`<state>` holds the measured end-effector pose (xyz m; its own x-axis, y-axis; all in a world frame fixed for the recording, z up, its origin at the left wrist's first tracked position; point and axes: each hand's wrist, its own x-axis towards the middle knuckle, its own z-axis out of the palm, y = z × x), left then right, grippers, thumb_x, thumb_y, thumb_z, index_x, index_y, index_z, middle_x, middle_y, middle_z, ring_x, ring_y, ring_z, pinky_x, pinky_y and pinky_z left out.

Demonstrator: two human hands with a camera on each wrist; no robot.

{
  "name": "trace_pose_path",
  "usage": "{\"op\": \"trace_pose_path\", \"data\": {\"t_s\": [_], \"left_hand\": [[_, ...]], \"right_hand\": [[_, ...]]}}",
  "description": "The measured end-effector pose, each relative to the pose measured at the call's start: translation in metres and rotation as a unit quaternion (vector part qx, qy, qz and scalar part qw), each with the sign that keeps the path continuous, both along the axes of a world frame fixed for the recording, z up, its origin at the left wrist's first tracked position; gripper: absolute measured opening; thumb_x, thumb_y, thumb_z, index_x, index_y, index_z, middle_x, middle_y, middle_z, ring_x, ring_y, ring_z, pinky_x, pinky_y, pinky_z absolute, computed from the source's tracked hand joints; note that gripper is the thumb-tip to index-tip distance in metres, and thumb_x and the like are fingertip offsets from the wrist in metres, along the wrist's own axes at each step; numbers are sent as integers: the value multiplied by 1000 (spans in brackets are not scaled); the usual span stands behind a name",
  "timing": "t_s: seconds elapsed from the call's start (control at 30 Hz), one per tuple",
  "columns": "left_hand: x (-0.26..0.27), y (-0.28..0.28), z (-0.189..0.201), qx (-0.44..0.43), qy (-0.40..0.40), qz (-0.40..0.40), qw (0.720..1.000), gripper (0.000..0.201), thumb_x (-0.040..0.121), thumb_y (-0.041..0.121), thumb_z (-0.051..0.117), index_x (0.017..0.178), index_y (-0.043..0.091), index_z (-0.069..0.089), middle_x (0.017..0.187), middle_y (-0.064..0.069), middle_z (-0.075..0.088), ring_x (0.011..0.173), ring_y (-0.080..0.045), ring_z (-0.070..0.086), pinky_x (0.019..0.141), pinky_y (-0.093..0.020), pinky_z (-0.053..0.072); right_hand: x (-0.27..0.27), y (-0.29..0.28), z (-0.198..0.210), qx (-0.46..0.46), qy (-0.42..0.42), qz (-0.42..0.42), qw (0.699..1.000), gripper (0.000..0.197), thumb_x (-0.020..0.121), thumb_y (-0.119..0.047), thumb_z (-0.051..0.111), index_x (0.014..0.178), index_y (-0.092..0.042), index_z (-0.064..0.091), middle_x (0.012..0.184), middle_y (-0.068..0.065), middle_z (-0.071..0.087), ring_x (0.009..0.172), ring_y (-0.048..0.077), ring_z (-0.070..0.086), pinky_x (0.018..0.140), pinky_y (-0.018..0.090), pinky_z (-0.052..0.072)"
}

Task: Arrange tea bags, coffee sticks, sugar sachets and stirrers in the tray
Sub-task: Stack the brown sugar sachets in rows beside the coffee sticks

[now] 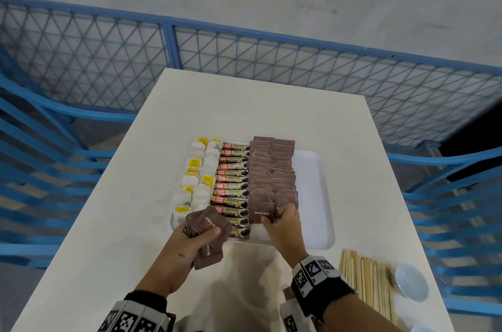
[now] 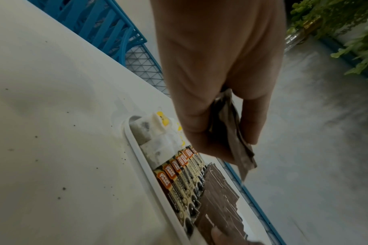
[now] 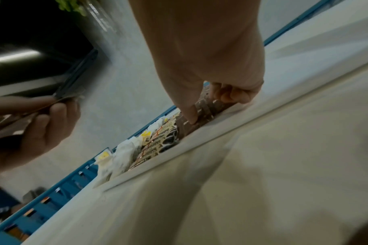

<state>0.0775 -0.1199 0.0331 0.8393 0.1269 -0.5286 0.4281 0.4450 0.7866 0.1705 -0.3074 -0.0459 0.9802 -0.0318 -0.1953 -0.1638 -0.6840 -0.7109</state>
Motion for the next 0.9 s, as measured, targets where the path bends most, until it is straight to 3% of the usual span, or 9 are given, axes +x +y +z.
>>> {"op": "trace_pose_path", "data": {"t_s": [0.13,0.2,0.3,0.43,0.47,0.63,0.7,0.8,0.9], "left_hand": [[1,-7,-1,38,20,-17,999,28,80,5,68,104,19,62,75,6,72,66,-8,69,56,-31,53],[1,-9,1,44,18,-34,998,30,77,7,74,103,16,61,68,7,68,55,-6,62,53,-28,52],[4,-13,4,58,24,-47,997,38,68,14,79,100,16,60,60,8,63,47,-5,54,52,-27,50],[6,-17,4,82,28,-64,994,32,77,9,74,106,15,62,66,-1,60,54,-13,48,56,-27,50],[6,-18,4,90,26,-72,993,30,77,10,73,105,16,62,66,-2,59,54,-14,47,55,-27,49],[8,-20,3,106,22,-77,991,23,80,15,71,102,14,63,53,3,56,43,-8,45,48,-24,48],[8,-19,2,128,33,-71,989,19,81,20,71,93,9,62,54,2,59,43,-7,48,47,-24,46],[9,-21,6,113,35,-71,990,21,83,25,66,85,5,62,53,0,58,41,-7,46,45,-23,44],[13,-25,10,97,20,-78,992,21,86,29,61,91,9,67,56,-1,57,44,-7,46,46,-23,44]], "right_hand": [[-7,3,10,25,-29,52,998,24,86,-25,63,89,-15,42,89,0,47,81,13,44,63,12,33],[-10,5,25,50,10,96,994,19,93,-34,53,85,-17,47,80,-4,50,71,7,45,59,11,34],[-21,8,53,183,99,145,967,33,95,-40,42,83,-12,54,70,-4,50,61,5,46,58,12,35],[-31,11,71,254,135,201,937,6,93,-25,55,97,-26,60,79,-9,58,61,-4,52,56,8,39],[-31,11,72,255,128,210,935,11,91,-20,58,98,-29,60,81,-10,59,63,-5,52,57,8,39],[-27,2,78,324,146,171,919,12,87,-6,61,88,-18,60,75,-3,58,58,3,50,53,16,40],[-25,-1,77,322,109,138,930,14,86,-5,63,85,-18,58,74,-3,59,59,6,51,53,18,41],[-28,-3,74,220,-64,181,957,12,81,-7,68,82,-18,62,79,-9,59,65,-1,53,59,11,41],[-35,-3,67,164,-194,266,930,7,78,-16,66,85,-19,66,84,-15,53,69,-5,49,61,6,38]]}}
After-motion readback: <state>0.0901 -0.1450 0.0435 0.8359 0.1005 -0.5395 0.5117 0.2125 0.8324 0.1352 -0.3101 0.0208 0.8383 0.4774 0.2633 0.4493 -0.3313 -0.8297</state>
